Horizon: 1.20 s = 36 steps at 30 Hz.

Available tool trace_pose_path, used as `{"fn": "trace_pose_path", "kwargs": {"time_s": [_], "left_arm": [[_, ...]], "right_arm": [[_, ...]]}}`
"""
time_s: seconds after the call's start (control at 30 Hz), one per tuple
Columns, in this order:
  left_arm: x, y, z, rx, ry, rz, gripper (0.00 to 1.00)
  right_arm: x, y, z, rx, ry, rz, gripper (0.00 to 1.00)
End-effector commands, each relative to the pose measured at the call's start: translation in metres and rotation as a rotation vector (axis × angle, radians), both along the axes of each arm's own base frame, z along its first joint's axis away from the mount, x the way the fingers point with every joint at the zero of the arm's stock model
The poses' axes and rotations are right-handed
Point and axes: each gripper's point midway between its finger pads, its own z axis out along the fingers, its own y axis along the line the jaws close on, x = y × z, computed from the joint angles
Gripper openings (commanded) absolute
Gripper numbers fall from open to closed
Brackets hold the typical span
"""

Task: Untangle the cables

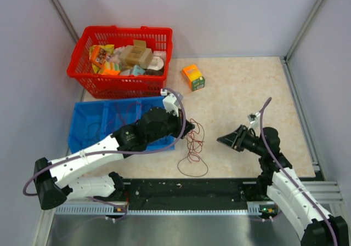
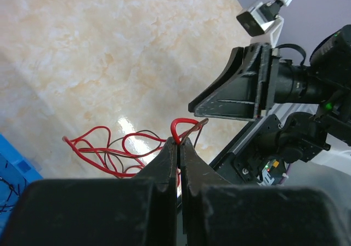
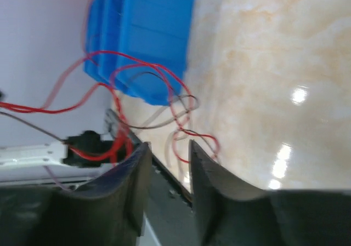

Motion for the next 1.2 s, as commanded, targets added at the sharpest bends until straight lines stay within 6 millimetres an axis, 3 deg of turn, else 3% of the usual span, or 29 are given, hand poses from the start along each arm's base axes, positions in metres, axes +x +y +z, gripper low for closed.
{"fn": "trace_pose_path", "kwargs": {"time_s": [0.0,0.03,0.1,0.23,0.4,0.47,0.53,0.6,0.83,0.93,1.03,1.1,1.17], "left_arm": [[0.005,-0.001,0.025,-0.018,-0.045,0.002,0.0],[0.004,-0.003,0.026,-0.016,-0.043,-0.003,0.0],[0.005,-0.005,0.024,-0.011,-0.034,-0.005,0.0],[0.002,-0.009,0.024,-0.016,-0.022,-0.027,0.0],[0.0,-0.007,0.022,-0.012,-0.009,-0.024,0.0],[0.0,-0.006,0.023,-0.014,-0.011,-0.024,0.0],[0.0,-0.006,0.024,-0.014,-0.013,-0.022,0.0],[0.0,-0.006,0.025,-0.018,-0.016,-0.023,0.0],[-0.001,-0.011,0.019,-0.006,-0.003,-0.043,0.0],[-0.001,-0.009,0.019,-0.005,-0.005,-0.039,0.0],[0.0,-0.009,0.016,0.007,-0.011,-0.044,0.0],[0.002,-0.009,0.007,0.052,0.004,-0.041,0.01],[0.006,-0.008,-0.011,0.124,0.04,-0.022,0.15]], "right_arm": [[-0.017,0.025,0.074,0.078,-0.358,0.222,0.51],[-0.02,0.028,0.078,0.059,-0.384,0.246,0.6],[-0.021,0.036,0.086,0.021,-0.431,0.277,0.68],[-0.012,0.049,0.095,-0.044,-0.476,0.297,0.68],[-0.014,0.073,0.111,0.009,-0.512,0.377,0.65],[-0.012,0.079,0.105,-0.014,-0.495,0.376,0.6],[-0.011,0.083,0.098,-0.03,-0.479,0.383,0.44],[-0.008,0.081,0.092,-0.039,-0.459,0.36,0.34],[-0.003,0.086,0.103,0.025,-0.478,0.342,0.32],[-0.003,0.09,0.099,0.044,-0.449,0.348,0.0],[-0.002,0.083,0.093,0.013,-0.414,0.306,0.0],[0.004,0.067,0.088,-0.052,-0.373,0.209,0.0],[0.01,0.045,0.084,-0.148,-0.337,0.093,0.0]]}}
